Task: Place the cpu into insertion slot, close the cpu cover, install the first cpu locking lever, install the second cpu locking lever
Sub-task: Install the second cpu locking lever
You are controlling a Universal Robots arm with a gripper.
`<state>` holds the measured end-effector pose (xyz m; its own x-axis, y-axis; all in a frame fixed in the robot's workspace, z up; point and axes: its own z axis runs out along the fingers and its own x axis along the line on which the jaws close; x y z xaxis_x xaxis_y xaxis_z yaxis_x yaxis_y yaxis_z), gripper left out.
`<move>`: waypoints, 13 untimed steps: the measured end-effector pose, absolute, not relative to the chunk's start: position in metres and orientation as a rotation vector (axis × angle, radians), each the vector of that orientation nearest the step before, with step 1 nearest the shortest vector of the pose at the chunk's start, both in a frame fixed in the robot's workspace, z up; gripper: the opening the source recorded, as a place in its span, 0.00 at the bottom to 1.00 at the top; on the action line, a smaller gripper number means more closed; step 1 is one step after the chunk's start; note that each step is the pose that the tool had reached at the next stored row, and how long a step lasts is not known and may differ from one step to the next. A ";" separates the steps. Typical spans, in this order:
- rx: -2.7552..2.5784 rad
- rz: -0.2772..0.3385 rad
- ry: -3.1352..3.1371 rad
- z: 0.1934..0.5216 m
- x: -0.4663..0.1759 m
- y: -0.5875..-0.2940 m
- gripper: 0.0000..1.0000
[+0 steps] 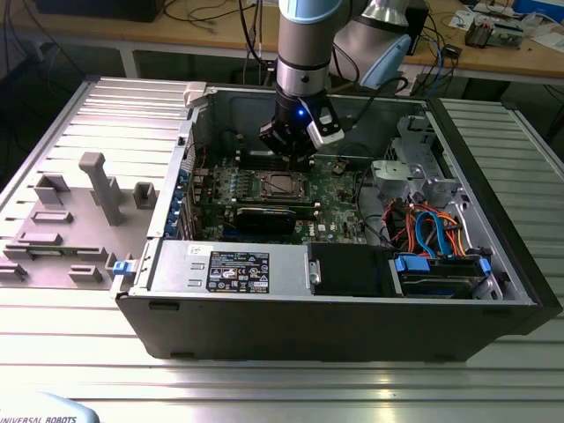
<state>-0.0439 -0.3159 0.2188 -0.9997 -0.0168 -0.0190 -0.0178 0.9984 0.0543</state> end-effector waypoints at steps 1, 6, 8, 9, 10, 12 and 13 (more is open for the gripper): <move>-0.027 0.085 3.122 0.219 -0.044 -0.316 0.11; -0.028 0.085 3.122 0.219 -0.044 -0.318 0.11; -0.028 0.085 3.122 0.218 -0.044 -0.319 0.11; -0.028 0.085 3.122 0.218 -0.044 -0.319 0.11; -0.028 0.085 3.122 0.219 -0.044 -0.319 0.11; -0.028 0.085 3.122 0.221 -0.044 -0.319 0.11; -0.028 0.085 3.122 0.226 -0.044 -0.319 0.11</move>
